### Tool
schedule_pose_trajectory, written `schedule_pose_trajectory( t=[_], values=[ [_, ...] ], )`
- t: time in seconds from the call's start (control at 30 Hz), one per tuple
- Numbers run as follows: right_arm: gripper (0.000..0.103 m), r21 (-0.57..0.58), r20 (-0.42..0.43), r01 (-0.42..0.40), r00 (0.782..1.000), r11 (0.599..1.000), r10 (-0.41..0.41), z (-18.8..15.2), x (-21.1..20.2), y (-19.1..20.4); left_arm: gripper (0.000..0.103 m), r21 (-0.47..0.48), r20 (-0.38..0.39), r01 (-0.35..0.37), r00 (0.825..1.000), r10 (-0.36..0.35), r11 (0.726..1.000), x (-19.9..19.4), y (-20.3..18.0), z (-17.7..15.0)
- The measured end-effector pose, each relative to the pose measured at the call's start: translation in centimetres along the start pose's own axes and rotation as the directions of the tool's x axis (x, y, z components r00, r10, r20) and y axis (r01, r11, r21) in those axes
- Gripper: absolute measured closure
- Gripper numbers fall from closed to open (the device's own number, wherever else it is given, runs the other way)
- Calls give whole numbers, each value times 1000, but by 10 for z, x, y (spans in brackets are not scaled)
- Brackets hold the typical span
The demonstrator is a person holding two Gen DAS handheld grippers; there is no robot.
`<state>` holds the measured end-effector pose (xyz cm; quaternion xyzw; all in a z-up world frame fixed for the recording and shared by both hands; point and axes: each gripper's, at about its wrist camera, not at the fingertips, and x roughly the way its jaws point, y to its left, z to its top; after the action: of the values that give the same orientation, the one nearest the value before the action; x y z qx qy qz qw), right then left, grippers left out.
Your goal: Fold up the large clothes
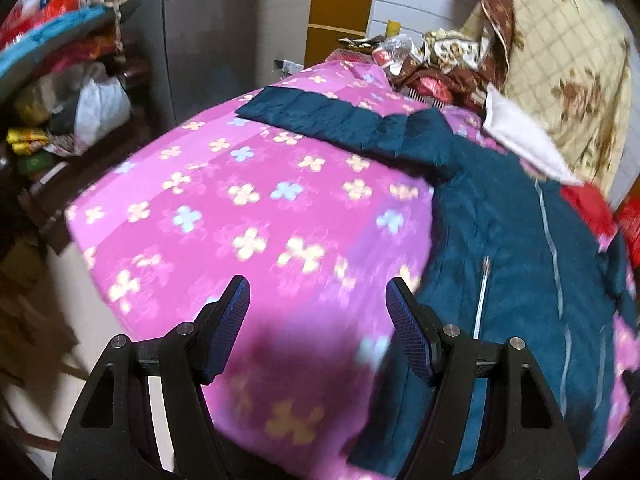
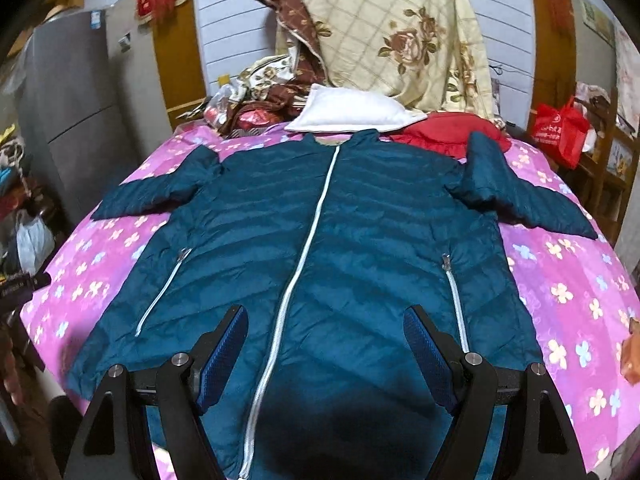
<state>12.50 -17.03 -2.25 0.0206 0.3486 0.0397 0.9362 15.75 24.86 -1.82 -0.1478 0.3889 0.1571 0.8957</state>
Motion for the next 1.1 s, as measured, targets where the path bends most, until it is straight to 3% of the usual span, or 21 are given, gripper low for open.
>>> schedule_pose_trajectory(
  t=[0.27, 0.47, 0.6, 0.77, 0.8, 1.1],
  values=[
    [25, 61, 11, 27, 1000, 998, -27, 8, 24, -26, 32, -155, -52, 137, 988, -146, 978, 65, 15, 80],
    [25, 123, -18, 8, 1000, 992, -6, 5, 54, -44, 32, -246, -85, 194, 972, -220, 950, 127, 12, 127],
    [25, 140, -26, -12, 1000, 990, 16, 1, 71, -49, 32, -349, -114, 278, 935, -335, 895, 171, 13, 143],
    [25, 121, -8, 6, 1000, 993, -6, -2, 82, -50, 32, -497, -70, 358, 891, -448, 791, 216, 18, 149],
    [25, 115, -7, 12, 1000, 993, -11, -3, 84, -50, 32, -505, -70, 363, 887, -456, 783, 222, 17, 150],
    [25, 86, -53, 16, 999, 996, -12, -9, 106, -50, 32, -478, -93, 338, 898, -430, 811, 267, 0, 168]
  ],
)
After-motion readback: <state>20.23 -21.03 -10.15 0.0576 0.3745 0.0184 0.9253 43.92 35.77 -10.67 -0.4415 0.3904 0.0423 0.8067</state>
